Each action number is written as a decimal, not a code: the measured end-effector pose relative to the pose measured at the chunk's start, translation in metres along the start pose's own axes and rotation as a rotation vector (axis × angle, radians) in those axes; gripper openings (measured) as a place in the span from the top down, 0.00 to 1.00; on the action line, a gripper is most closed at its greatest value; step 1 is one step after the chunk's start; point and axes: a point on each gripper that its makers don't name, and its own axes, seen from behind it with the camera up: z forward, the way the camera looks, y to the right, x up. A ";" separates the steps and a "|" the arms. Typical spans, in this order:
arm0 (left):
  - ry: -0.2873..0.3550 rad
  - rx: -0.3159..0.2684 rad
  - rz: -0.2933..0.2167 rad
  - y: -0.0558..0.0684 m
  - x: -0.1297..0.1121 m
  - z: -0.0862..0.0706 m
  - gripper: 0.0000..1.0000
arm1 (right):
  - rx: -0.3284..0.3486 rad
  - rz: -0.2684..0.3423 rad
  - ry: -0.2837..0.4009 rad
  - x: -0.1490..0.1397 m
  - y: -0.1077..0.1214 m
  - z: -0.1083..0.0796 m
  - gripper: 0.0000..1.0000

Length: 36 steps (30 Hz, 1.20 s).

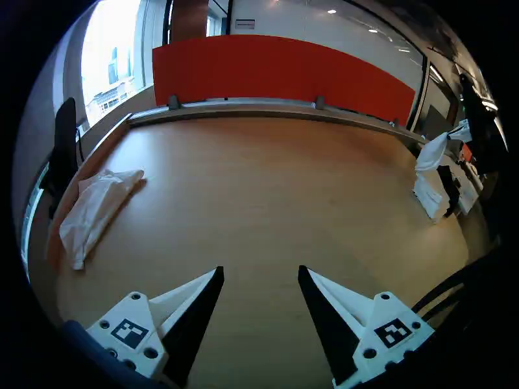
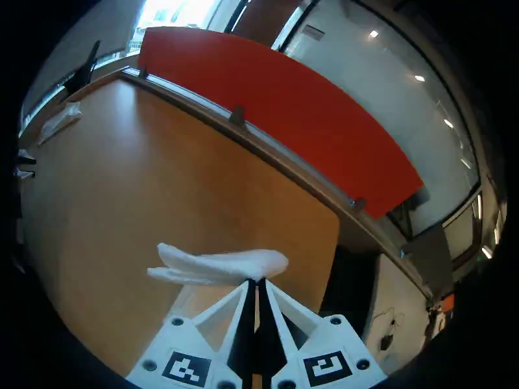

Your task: Fold towel

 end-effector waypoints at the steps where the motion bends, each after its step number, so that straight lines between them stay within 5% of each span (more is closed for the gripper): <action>1: -0.001 -0.001 0.001 0.001 0.000 0.000 0.16 | -0.003 0.007 -0.008 -0.008 0.001 -0.001 0.96; 13: -0.008 -0.006 0.011 0.004 -0.004 0.000 0.15 | -0.019 0.083 -0.095 -0.093 -0.004 -0.005 0.96; 36: -0.014 0.001 0.024 0.007 -0.006 -0.005 0.15 | 0.016 0.176 -0.223 -0.175 -0.030 0.017 0.96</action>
